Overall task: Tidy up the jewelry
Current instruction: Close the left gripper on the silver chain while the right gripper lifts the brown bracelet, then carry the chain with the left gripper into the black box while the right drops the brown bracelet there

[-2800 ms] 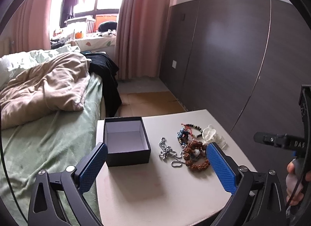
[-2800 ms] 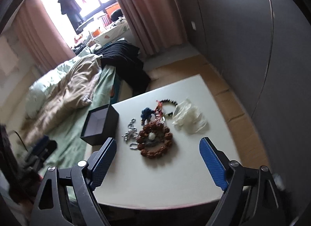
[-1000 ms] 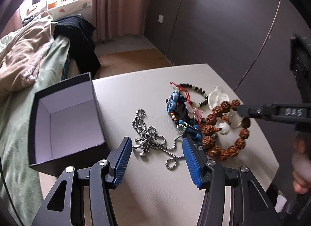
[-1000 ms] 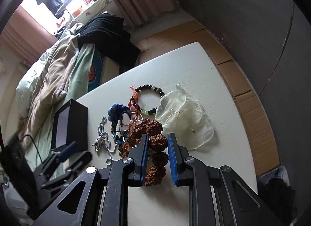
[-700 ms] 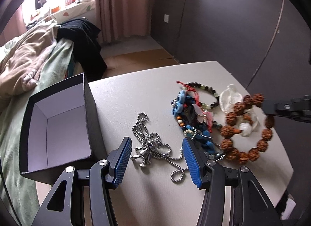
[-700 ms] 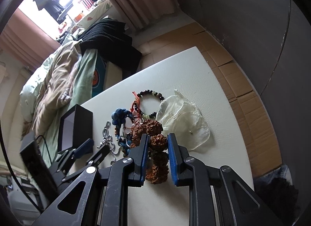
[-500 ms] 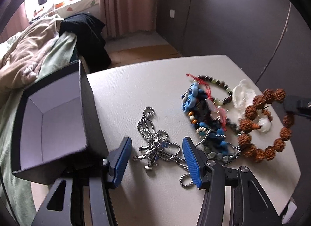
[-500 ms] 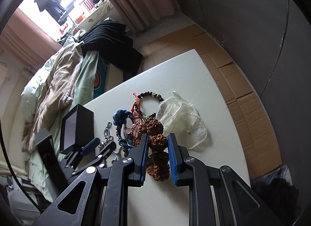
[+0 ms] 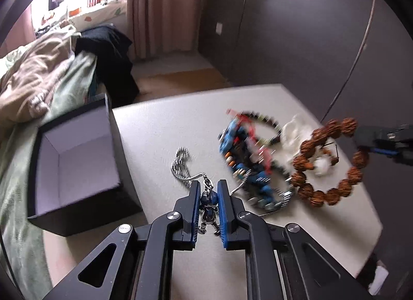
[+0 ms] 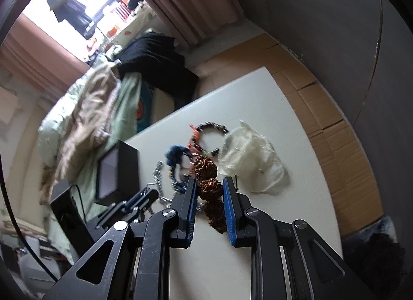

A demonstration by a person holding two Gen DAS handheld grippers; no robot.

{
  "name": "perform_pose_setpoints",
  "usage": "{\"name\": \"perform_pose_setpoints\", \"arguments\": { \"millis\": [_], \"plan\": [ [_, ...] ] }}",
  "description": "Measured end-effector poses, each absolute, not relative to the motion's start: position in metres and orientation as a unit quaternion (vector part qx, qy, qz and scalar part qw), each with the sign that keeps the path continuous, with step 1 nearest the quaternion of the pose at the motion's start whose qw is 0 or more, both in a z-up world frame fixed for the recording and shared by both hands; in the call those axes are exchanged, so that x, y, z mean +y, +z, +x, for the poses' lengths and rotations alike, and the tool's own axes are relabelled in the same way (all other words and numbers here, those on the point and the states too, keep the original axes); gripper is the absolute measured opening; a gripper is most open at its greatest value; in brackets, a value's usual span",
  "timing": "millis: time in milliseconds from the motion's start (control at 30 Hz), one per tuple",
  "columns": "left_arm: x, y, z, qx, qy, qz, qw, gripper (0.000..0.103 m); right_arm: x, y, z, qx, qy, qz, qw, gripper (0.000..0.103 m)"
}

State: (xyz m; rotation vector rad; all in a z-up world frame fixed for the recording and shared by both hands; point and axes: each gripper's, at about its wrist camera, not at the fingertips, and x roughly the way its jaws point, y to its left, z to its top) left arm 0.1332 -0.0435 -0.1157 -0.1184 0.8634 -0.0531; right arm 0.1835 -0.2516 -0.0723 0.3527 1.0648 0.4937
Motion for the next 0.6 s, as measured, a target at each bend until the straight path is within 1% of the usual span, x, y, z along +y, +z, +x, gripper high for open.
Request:
{"name": "perform_pose_setpoints", "arguments": {
  "millis": [100, 300, 600],
  "plan": [
    [-0.042, -0.091, 0.122, 0.391, -0.028, -0.057, 0.918, 0.013, -0.251, -0.062, 0.182, 0.484, 0.243, 0.179, 0.821, 0.021],
    [-0.030, -0.042, 0.108, 0.347, -0.019, -0.071, 0.935, 0.013, -0.247, -0.057, 0.184, 0.478, 0.254, 0.191, 0.819, 0.021],
    [-0.021, 0.052, 0.089, 0.265, -0.003, -0.042, 0.963, 0.013, -0.243, -0.056, 0.192, 0.473, 0.263, 0.202, 0.816, 0.021]
  ]
}}
